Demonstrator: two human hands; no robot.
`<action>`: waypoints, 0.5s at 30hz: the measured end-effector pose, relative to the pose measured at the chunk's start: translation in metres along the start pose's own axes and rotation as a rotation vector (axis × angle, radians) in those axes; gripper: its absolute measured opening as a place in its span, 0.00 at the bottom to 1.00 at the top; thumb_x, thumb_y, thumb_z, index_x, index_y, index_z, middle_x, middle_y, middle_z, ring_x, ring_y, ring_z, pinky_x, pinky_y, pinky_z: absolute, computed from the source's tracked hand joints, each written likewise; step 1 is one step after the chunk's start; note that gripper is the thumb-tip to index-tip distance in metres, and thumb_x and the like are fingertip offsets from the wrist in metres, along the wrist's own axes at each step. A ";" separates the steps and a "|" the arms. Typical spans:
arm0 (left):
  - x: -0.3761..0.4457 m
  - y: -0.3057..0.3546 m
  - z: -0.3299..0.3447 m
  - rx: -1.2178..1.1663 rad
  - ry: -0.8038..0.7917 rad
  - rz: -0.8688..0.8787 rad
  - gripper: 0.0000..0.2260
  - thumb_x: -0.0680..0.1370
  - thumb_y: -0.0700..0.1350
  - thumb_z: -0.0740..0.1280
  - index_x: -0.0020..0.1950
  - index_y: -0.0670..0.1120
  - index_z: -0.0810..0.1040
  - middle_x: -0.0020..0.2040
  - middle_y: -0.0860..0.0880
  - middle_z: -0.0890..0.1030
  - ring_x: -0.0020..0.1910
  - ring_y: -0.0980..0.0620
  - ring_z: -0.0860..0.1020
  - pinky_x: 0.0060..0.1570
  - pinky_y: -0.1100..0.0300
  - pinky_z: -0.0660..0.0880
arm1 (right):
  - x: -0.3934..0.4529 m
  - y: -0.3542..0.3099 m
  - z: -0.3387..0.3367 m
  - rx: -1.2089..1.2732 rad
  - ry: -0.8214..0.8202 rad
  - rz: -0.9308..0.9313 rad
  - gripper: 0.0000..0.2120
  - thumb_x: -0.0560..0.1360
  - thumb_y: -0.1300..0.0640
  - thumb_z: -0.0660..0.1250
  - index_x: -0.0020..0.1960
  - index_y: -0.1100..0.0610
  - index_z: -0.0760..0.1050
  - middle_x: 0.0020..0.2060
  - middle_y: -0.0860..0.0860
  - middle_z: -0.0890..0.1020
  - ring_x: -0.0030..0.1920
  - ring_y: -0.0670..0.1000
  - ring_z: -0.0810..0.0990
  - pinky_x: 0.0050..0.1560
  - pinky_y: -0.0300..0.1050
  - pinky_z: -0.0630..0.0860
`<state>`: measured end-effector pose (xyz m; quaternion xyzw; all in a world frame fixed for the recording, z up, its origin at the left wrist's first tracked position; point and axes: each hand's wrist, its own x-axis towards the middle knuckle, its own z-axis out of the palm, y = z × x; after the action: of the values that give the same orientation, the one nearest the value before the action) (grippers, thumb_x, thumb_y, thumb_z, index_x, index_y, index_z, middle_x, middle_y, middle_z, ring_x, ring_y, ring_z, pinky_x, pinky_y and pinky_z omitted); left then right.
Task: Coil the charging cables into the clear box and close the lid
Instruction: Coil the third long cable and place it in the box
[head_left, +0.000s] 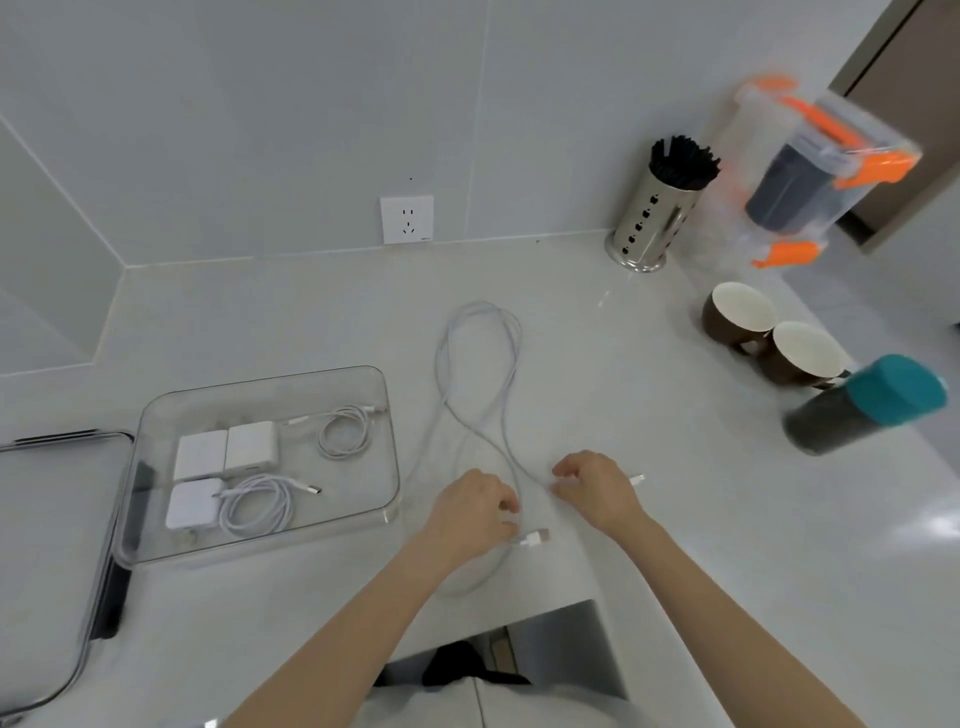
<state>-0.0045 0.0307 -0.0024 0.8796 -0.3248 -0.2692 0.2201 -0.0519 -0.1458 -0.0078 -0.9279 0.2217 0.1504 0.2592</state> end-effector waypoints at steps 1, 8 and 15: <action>0.002 0.002 0.007 0.033 -0.035 0.015 0.15 0.73 0.48 0.67 0.57 0.46 0.78 0.56 0.46 0.79 0.57 0.48 0.73 0.50 0.59 0.68 | 0.001 0.003 0.002 -0.029 -0.007 0.006 0.14 0.72 0.59 0.66 0.57 0.58 0.78 0.56 0.55 0.80 0.59 0.55 0.75 0.58 0.45 0.71; 0.008 0.009 0.032 0.249 -0.001 0.092 0.09 0.76 0.43 0.62 0.52 0.43 0.79 0.53 0.44 0.80 0.54 0.44 0.74 0.43 0.58 0.60 | 0.006 0.008 0.004 -0.144 -0.012 -0.045 0.07 0.73 0.59 0.64 0.48 0.59 0.79 0.50 0.55 0.80 0.53 0.55 0.77 0.53 0.47 0.73; 0.007 0.010 0.004 0.034 0.090 0.043 0.10 0.80 0.44 0.56 0.55 0.41 0.72 0.54 0.42 0.78 0.52 0.43 0.76 0.50 0.54 0.69 | 0.013 -0.003 -0.005 0.126 0.049 -0.102 0.03 0.73 0.60 0.67 0.45 0.59 0.79 0.42 0.53 0.82 0.41 0.49 0.76 0.44 0.40 0.71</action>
<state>-0.0073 0.0182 -0.0021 0.8872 -0.3379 -0.2188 0.2254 -0.0381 -0.1501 -0.0078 -0.9232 0.1896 0.1000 0.3189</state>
